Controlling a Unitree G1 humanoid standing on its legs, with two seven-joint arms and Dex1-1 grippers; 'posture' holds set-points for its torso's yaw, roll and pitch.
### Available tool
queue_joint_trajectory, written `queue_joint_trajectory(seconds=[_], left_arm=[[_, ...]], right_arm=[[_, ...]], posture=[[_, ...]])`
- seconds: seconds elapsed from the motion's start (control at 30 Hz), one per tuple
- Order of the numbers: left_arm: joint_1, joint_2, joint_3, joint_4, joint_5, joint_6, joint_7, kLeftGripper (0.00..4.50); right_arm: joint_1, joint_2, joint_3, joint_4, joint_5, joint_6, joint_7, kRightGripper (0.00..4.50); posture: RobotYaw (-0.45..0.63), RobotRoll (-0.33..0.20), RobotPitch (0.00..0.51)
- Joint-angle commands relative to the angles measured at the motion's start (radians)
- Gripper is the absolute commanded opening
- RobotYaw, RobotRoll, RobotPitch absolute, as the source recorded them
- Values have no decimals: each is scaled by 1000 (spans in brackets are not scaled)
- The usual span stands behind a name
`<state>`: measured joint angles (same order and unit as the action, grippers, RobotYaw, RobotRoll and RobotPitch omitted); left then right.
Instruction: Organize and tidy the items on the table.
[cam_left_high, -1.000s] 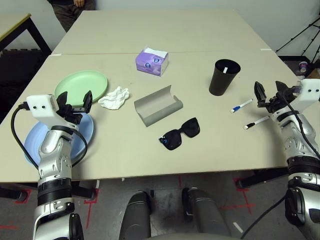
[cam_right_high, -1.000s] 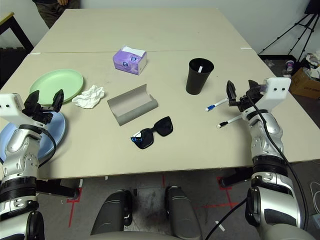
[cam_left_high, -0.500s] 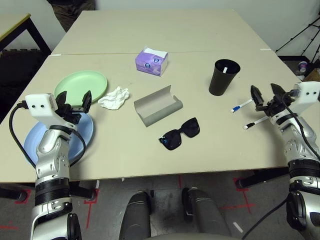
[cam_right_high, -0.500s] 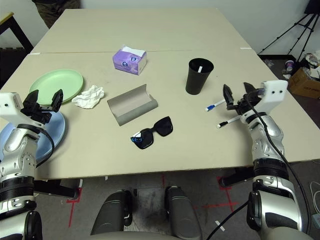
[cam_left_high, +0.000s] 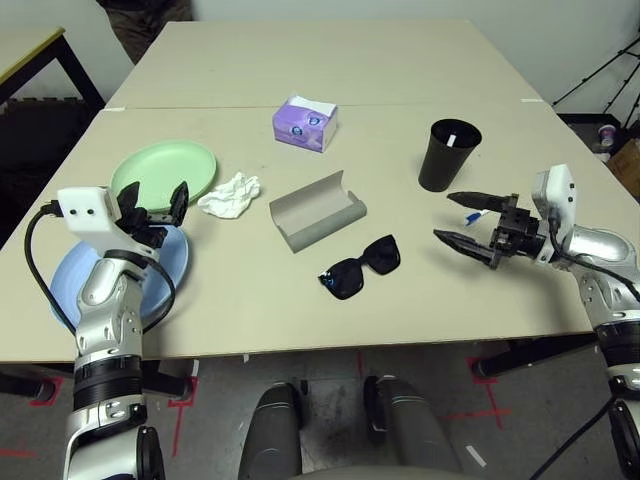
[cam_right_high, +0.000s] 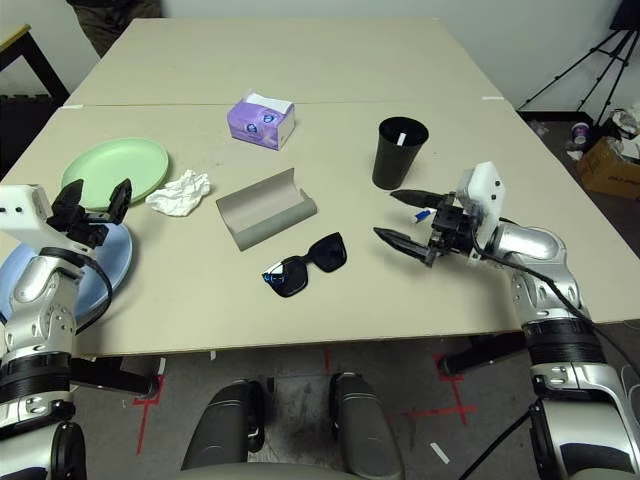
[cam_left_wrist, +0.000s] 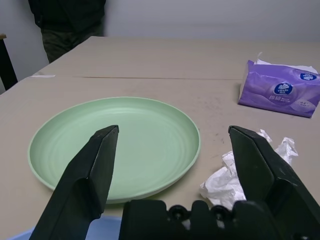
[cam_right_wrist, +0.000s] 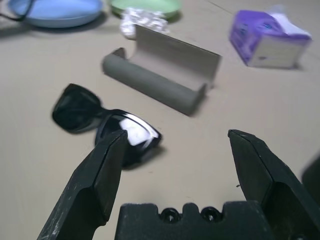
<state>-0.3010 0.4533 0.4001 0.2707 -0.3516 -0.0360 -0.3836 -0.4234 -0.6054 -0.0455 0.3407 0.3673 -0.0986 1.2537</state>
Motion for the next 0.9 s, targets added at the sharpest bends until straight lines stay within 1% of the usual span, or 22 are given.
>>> queue_joint_trajectory(seconds=[0.03,0.2,0.37,0.5,0.6,0.73,0.9], left_arm=[[16,-4,-9,-27,0,12,-2,4500],[35,5,-3,-47,-3,27,-9,4500],[46,65,3,-67,-14,58,-65,4500],[66,174,-22,-90,-56,161,-225,4500],[70,270,-30,-65,-49,218,-306,4500],[47,352,-8,-30,-43,268,-330,4500],[26,409,39,6,-58,319,-324,4500]], right_arm=[[-21,15,9,-1,10,-7,24,4470],[-38,37,20,-7,14,6,48,4470],[-53,41,41,-22,12,13,85,4470],[-73,41,54,-13,5,6,103,4470],[-84,48,55,-7,0,-4,105,4470],[-73,53,59,-24,-1,0,101,4470],[-63,54,63,-47,5,9,101,4470]], posture=[[6,0,110],[20,0,113],[31,0,117],[33,0,118],[42,0,121],[43,0,121],[45,0,122]])
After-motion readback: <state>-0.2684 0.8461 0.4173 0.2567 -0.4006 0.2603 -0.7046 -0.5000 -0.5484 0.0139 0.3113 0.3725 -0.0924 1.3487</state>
